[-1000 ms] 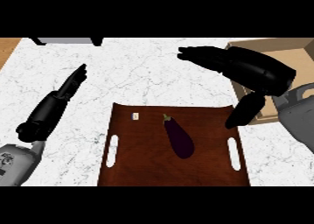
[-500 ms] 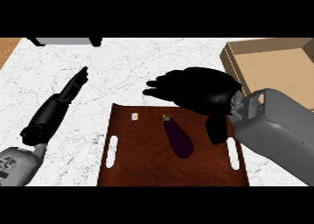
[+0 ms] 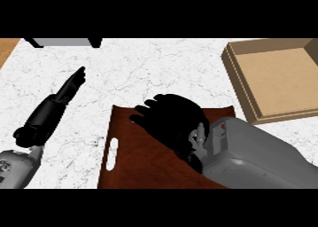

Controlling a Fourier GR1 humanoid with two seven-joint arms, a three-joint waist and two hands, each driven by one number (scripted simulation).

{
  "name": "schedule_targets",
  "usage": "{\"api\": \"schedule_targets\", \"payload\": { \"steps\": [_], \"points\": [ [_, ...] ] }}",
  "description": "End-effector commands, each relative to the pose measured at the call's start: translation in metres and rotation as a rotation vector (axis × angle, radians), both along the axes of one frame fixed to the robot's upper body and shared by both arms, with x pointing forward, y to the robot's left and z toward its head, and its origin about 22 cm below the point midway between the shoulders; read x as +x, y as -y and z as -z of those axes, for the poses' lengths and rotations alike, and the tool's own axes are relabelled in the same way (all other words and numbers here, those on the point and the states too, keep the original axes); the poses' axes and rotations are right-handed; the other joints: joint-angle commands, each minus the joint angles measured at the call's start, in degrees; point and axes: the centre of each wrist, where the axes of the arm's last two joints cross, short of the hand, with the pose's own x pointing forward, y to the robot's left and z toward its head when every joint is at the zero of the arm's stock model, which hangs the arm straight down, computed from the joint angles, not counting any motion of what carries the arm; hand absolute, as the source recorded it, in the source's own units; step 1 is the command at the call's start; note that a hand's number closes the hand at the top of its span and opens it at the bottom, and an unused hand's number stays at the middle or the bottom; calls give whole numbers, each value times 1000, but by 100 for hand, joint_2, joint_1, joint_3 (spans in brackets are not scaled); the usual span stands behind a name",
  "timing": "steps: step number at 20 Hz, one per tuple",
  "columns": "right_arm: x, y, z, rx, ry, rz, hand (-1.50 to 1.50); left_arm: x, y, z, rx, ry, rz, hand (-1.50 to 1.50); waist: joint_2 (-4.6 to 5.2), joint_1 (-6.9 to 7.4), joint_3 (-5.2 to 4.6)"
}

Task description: Pick the eggplant from the tray and place it in the cardboard box

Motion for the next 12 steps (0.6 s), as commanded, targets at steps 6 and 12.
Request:
{"api": "schedule_targets", "payload": {
  "steps": [6, 12],
  "points": [
    [-13, -22, 22, -91, 21, 51, -150, 2, -2, 5, 5, 5, 11, 0, 21, 19, 2],
    [-14, -17, 24, -87, 58, 66, -150, 3, 1, 6, 2, 17, 14, 0, 21, 2, 3]
  ]
}}
